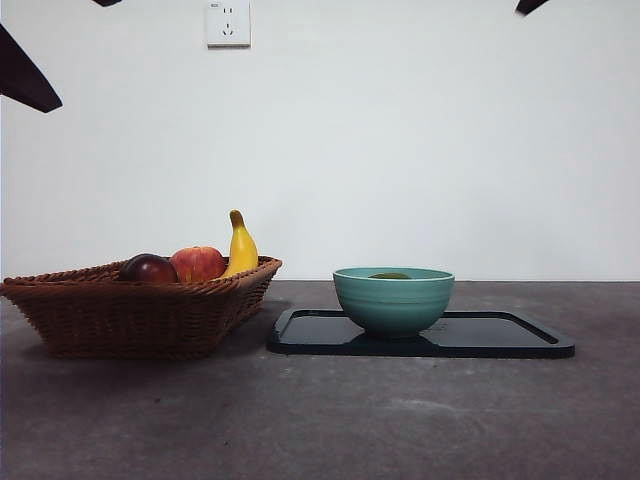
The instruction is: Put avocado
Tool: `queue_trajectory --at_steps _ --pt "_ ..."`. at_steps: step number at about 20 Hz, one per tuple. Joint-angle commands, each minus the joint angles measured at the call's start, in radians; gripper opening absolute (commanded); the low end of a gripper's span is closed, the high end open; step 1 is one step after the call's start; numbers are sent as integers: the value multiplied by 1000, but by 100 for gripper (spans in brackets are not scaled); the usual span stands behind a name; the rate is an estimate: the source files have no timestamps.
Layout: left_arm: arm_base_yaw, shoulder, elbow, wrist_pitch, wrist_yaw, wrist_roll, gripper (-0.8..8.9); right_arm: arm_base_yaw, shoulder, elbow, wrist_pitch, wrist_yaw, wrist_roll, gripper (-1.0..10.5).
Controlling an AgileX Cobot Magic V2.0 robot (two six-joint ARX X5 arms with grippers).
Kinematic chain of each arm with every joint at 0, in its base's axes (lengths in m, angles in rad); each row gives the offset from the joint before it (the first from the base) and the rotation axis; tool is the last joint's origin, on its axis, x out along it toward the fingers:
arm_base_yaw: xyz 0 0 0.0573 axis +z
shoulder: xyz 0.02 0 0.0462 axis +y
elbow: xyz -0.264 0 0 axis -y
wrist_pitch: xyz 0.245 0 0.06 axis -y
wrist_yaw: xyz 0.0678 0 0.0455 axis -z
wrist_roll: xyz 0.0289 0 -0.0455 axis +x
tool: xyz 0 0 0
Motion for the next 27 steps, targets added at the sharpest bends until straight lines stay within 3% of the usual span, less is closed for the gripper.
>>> queue_trajectory --at_steps 1,6,10,21,22,24,25,27 --pt "-7 5 7 11 2 19 400 47 -98 -97 15 1 42 208" --pt "-7 5 7 10 2 19 400 165 -368 -359 50 1 141 208" --pt "-7 5 7 10 2 19 400 212 -518 -461 62 1 196 208" --pt "-7 5 7 10 2 19 391 212 -560 -469 46 0 201 200" --pt "-7 5 7 10 2 19 330 212 -560 -469 45 0 201 153" --pt "-7 5 7 11 2 19 100 212 -560 -469 46 1 200 6" --pt "-7 5 7 10 2 19 -3 212 -560 -469 46 1 200 7" --pt "-7 5 7 10 2 19 9 212 -560 -469 51 3 198 7"
